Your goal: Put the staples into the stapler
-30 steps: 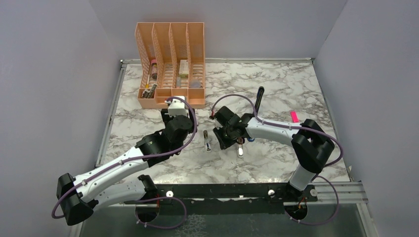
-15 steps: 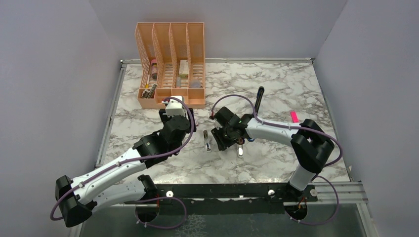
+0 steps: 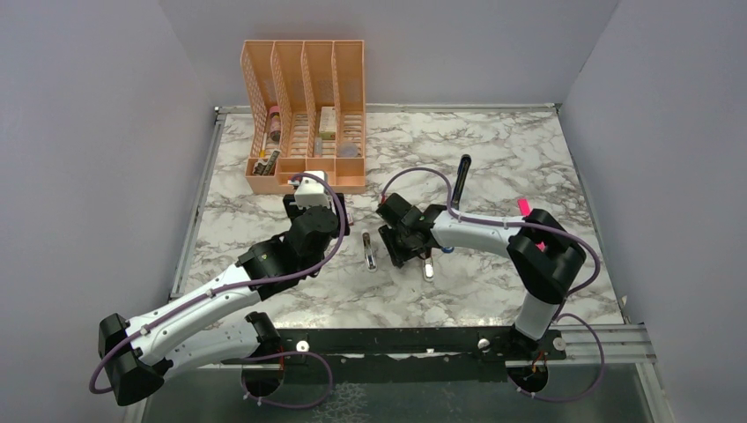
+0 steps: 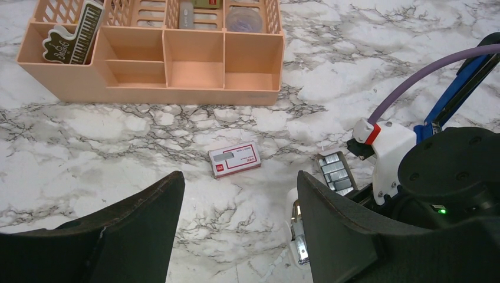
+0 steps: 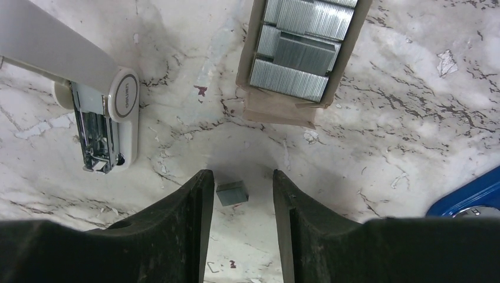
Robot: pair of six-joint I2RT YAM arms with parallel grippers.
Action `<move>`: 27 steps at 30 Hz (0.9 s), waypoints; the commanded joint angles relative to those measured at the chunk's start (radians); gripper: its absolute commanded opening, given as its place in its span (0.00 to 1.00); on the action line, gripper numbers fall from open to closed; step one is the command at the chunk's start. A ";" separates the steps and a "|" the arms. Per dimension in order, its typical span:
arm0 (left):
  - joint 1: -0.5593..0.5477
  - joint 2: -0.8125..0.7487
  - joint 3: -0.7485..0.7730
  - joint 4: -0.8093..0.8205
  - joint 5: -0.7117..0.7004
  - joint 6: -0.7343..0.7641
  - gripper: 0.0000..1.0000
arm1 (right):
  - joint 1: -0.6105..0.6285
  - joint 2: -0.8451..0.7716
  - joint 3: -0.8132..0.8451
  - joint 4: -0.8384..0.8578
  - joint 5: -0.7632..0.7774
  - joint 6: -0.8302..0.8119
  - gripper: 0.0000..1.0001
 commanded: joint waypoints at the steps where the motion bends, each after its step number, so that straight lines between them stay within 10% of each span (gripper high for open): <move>1: 0.005 -0.005 0.009 -0.010 0.002 -0.009 0.71 | 0.011 0.018 0.023 -0.004 0.066 0.042 0.47; 27: 0.006 -0.002 0.006 -0.010 0.004 -0.016 0.71 | 0.036 -0.032 -0.049 -0.112 0.046 0.103 0.47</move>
